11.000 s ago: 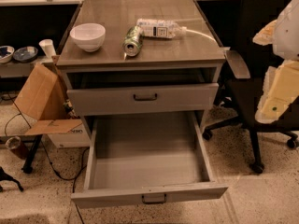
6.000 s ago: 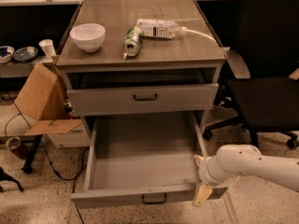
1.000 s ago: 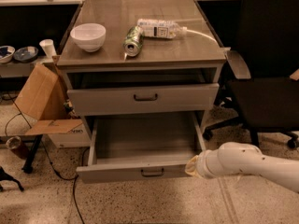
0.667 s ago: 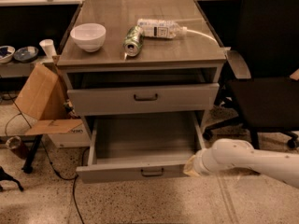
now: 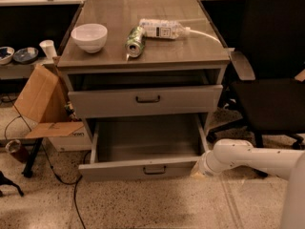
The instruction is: Close middle drawer
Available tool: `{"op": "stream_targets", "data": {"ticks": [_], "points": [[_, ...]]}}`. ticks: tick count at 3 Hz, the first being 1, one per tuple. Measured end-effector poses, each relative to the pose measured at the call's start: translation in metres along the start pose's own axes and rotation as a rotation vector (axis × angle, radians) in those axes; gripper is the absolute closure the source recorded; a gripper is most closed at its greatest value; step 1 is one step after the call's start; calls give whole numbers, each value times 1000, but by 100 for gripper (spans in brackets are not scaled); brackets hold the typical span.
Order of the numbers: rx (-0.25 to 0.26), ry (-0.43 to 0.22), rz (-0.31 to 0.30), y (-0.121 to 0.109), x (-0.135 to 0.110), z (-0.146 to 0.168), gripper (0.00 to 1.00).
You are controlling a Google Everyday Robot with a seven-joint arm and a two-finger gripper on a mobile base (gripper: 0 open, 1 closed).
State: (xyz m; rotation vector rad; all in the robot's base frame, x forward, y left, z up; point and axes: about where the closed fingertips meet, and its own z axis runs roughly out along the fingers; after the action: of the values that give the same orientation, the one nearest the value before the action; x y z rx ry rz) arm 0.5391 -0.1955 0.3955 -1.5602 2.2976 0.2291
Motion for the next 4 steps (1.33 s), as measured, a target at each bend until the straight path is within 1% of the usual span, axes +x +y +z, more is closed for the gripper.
{"op": "stream_targets", "data": {"ticks": [1, 2, 3, 4], "points": [[-1, 8, 10, -3, 3, 4, 25], [37, 17, 39, -22, 6, 7, 0], [100, 14, 64, -48, 4, 6, 0], [158, -28, 30, -66, -11, 1, 0]]}}
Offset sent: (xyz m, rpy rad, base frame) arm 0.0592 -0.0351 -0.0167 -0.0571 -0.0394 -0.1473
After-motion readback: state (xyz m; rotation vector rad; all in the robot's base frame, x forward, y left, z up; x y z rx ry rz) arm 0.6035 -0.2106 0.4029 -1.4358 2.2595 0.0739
